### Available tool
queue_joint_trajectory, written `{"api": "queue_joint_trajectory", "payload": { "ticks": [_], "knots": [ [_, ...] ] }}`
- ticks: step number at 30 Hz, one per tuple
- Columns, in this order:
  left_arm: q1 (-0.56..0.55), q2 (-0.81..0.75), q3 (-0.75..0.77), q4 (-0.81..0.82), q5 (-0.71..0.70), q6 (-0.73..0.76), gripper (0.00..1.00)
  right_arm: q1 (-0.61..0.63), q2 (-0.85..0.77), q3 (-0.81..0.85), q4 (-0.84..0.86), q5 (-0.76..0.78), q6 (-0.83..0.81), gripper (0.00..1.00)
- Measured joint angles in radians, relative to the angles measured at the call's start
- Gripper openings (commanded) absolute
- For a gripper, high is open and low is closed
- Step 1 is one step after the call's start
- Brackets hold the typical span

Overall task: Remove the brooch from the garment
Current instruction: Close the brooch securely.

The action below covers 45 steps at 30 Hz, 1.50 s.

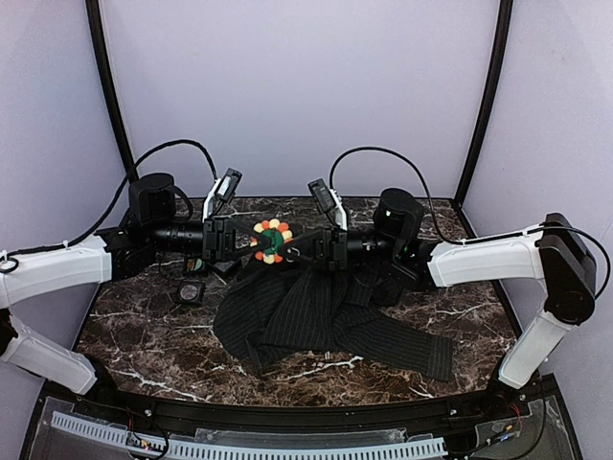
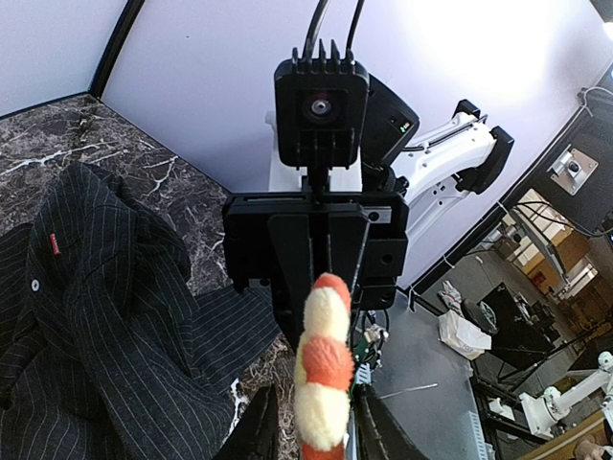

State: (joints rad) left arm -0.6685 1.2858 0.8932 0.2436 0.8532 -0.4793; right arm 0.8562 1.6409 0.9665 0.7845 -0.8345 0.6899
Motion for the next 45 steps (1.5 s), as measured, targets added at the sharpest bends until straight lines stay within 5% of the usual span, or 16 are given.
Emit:
{"api": "queue_joint_trajectory", "payload": {
  "ticks": [15,23,26,45],
  "knots": [
    [0.0,0.0,0.0,0.01,0.013,0.002,0.01,0.0,0.005,0.002,-0.007,-0.008,0.001,0.0],
    [0.0,0.001,-0.001,0.021,0.021,-0.005,0.01,0.0,0.002,0.016,-0.073,0.002,-0.044,0.51],
    [0.0,0.001,-0.002,0.027,0.022,-0.01,0.01,0.005,-0.009,0.019,-0.146,0.026,-0.102,0.61],
    [0.0,0.001,-0.003,0.046,0.027,-0.023,0.01,0.053,-0.086,0.019,-0.383,0.234,-0.301,0.69]
  ]
}}
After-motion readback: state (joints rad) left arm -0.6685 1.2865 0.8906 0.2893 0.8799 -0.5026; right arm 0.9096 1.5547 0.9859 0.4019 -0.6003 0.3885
